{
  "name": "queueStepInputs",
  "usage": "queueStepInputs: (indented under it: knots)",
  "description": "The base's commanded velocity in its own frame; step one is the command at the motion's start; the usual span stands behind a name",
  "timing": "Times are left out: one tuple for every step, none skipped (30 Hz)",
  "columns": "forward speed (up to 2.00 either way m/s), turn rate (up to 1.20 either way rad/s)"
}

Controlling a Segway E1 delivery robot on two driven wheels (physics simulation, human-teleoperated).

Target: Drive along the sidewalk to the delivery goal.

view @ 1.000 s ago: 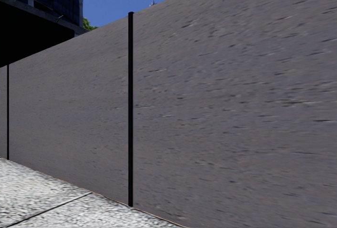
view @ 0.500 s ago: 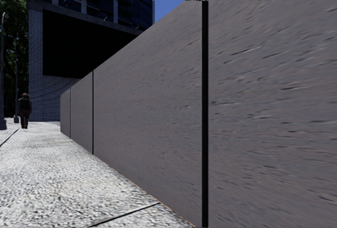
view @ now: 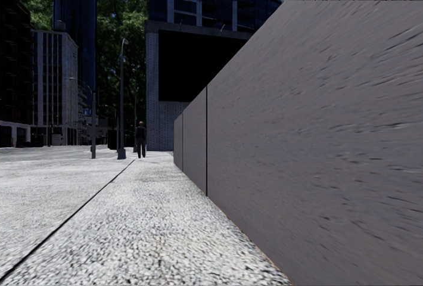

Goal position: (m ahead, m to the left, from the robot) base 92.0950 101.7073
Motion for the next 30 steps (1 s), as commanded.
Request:
queueStepInputs:
  knots:
    - [0.96, 0.78]
    - [0.96, 0.78]
    - [0.96, 0.78]
    - [0.96, 0.78]
    - [0.97, 0.78]
    - [0.97, 0.78]
    - [0.97, 0.78]
    - [0.97, 0.78]
    - [0.97, 0.71]
    - [0.97, 0.52]
    - [0.97, 0.46]
    - [0.97, 0.00]
    - [0.97, 0.00]
    - [0.97, 0.00]
    - [0.97, 0.00]
    - [0.97, 0.00]
    - [0.98, 0.00]
    - [0.98, 0.00]
    - [0.98, 0.00]
    - [0.98, 0.00]
    - [0.98, 0.00]
    - [0.98, 0.00]
    - [0.98, 0.00]
    - [0.98, 0.00]
    - [1.11, 0.00]
    - [2.00, 0.00]
    - [2.00, 0.00]
    - [2.00, 0.00]
    - [2.00, 0.00]
    - [2.00, 0.00]
